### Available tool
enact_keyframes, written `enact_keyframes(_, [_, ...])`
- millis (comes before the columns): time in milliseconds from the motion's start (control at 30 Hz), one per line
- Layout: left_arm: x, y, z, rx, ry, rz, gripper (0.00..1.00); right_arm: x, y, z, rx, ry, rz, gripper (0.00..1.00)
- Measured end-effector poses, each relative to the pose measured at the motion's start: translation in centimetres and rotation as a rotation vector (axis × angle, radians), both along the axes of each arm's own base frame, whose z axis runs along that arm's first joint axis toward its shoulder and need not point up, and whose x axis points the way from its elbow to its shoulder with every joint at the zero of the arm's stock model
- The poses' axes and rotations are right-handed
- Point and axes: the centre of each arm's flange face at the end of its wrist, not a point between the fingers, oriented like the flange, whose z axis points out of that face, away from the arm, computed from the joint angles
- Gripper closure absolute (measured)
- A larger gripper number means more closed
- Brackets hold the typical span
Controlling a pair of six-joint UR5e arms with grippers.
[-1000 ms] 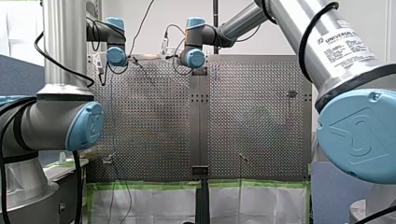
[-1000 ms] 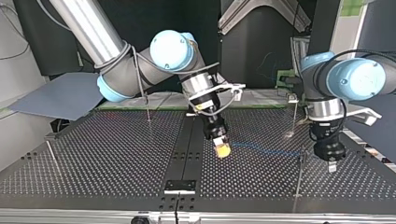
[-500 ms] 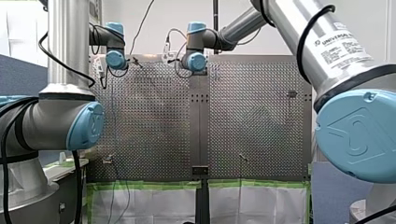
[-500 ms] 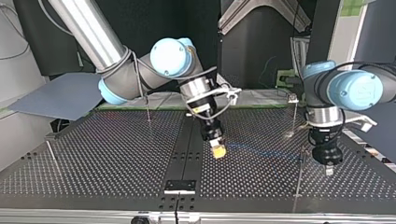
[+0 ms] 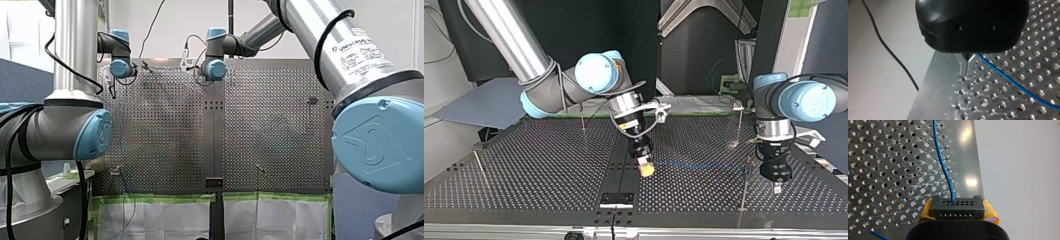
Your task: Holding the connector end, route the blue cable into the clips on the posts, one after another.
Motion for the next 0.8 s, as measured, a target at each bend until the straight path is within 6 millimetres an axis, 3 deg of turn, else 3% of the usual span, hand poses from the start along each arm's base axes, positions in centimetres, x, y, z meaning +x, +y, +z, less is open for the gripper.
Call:
enact_keyframes(333, [2.0,0.6,0.0,-0.037,-0.027,-0.023,1.0,0.0,-2.3,-0.5,-0.005,-0.001,-0.007,1.0])
enact_keyframes(767, [2.4,1.1,0.6,-0.045,-0.042,-0.029,1.0,-1.8,-5.3,0.4,-0.015,-0.016,-0.036,1.0])
enact_keyframes(800, [2.5,1.1,0.6,-0.045,-0.044,-0.031,0.96,-1.8,-5.3,0.4,-0.014,-0.016,-0.036,1.0])
